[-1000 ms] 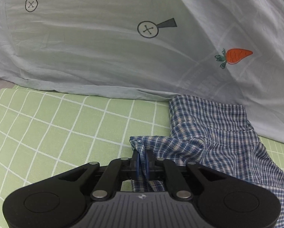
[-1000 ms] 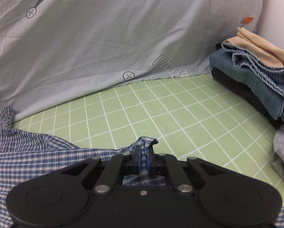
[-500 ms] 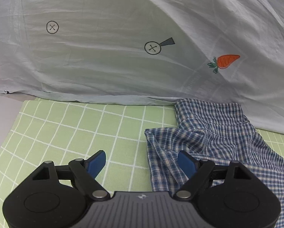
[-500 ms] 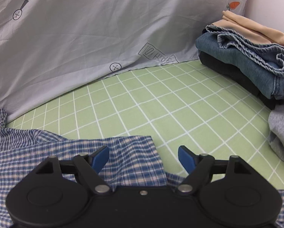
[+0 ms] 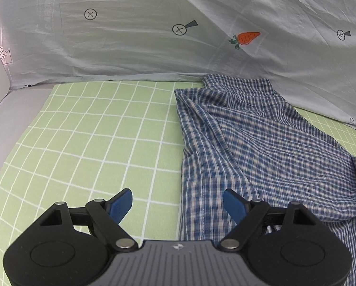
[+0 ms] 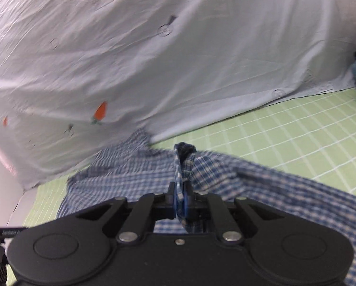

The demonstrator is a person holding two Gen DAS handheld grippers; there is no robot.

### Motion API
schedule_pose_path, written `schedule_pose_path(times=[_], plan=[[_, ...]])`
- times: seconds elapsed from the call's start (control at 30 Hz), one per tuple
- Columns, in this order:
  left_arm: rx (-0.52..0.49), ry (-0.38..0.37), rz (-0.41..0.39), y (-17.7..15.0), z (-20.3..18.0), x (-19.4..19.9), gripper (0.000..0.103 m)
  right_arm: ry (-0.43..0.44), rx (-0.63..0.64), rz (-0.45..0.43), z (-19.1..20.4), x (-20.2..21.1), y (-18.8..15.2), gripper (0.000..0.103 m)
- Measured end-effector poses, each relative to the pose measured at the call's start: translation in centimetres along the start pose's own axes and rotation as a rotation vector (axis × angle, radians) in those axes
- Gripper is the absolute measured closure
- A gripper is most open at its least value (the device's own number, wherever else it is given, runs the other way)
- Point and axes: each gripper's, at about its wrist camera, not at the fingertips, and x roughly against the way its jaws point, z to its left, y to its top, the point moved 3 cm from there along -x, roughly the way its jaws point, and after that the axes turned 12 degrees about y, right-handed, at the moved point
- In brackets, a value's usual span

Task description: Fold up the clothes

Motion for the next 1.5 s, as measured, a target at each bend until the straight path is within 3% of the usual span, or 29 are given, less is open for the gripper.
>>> schedule_pose_path(times=[0.1, 0.2, 0.23, 0.27, 0.37, 0.43, 0.53, 0.6, 0.67, 0.7, 0.73, 0.9, 0.93, 1.27, 1.5], plan=[[0.006, -0.021, 0.020, -1.3, -0.5, 0.8, 0.019, 0.026, 0.135, 0.204, 4.2, -2.8, -4.3, 0.094], [0.005, -0.056, 0.029, -1.8, -1.4, 2.0, 0.019, -0.019, 0.153, 0.273, 5.9, -3.2, -6.9, 0.070], [-0.009, -0.068, 0.019, -1.8, -1.9, 2.5, 0.019, -0.044, 0.124, 0.250, 6.1, -2.5, -7.3, 0.047], [-0.023, -0.080, 0.008, -1.9, -2.4, 3.1, 0.019, -0.066, 0.092, 0.213, 6.1, -1.6, -7.4, 0.031], [-0.068, -0.124, -0.007, -1.9, -4.2, 4.0, 0.019, -0.125, 0.028, 0.094, 5.4, 1.7, -6.9, 0.011], [-0.090, -0.172, -0.002, -1.8, -5.7, 4.1, 0.019, -0.227, 0.017, 0.031, 4.3, 3.5, -6.8, 0.000], [-0.120, -0.263, 0.016, -1.5, -8.3, 3.9, 0.023, -0.442, 0.001, 0.037, 1.4, 4.5, -7.4, 0.000], [-0.151, -0.327, 0.037, -1.6, -10.3, 3.6, 0.035, -0.565, -0.014, 0.057, -0.4, 5.0, -7.9, 0.000], [-0.198, -0.386, 0.058, -1.9, -12.5, 3.3, 0.053, -0.616, -0.042, 0.077, -2.0, 5.5, -8.6, 0.000], [-0.222, -0.413, 0.065, -2.2, -13.6, 3.1, 0.068, -0.625, -0.059, 0.078, -2.5, 5.7, -8.8, 0.000], [-0.239, -0.411, 0.073, -2.4, -14.5, 2.9, 0.074, -0.634, -0.076, 0.080, -3.1, 6.0, -9.1, 0.000], [-0.291, -0.406, 0.115, -3.6, -17.6, 1.3, 0.078, -0.645, -0.141, 0.089, -4.5, 6.3, -10.3, 0.000], [-0.288, -0.409, 0.114, -3.9, -17.7, 1.2, 0.100, -0.642, -0.149, 0.089, -4.6, 6.3, -10.4, 0.000], [-0.104, -0.445, 0.071, -5.1, -11.9, 7.2, 0.101, -0.620, -0.077, 0.137, -2.3, 6.6, -11.7, 0.000], [0.062, -0.431, 0.116, -9.2, -6.7, 11.5, 0.101, -0.572, 0.017, 0.176, 1.1, 7.7, -13.5, 0.000]])
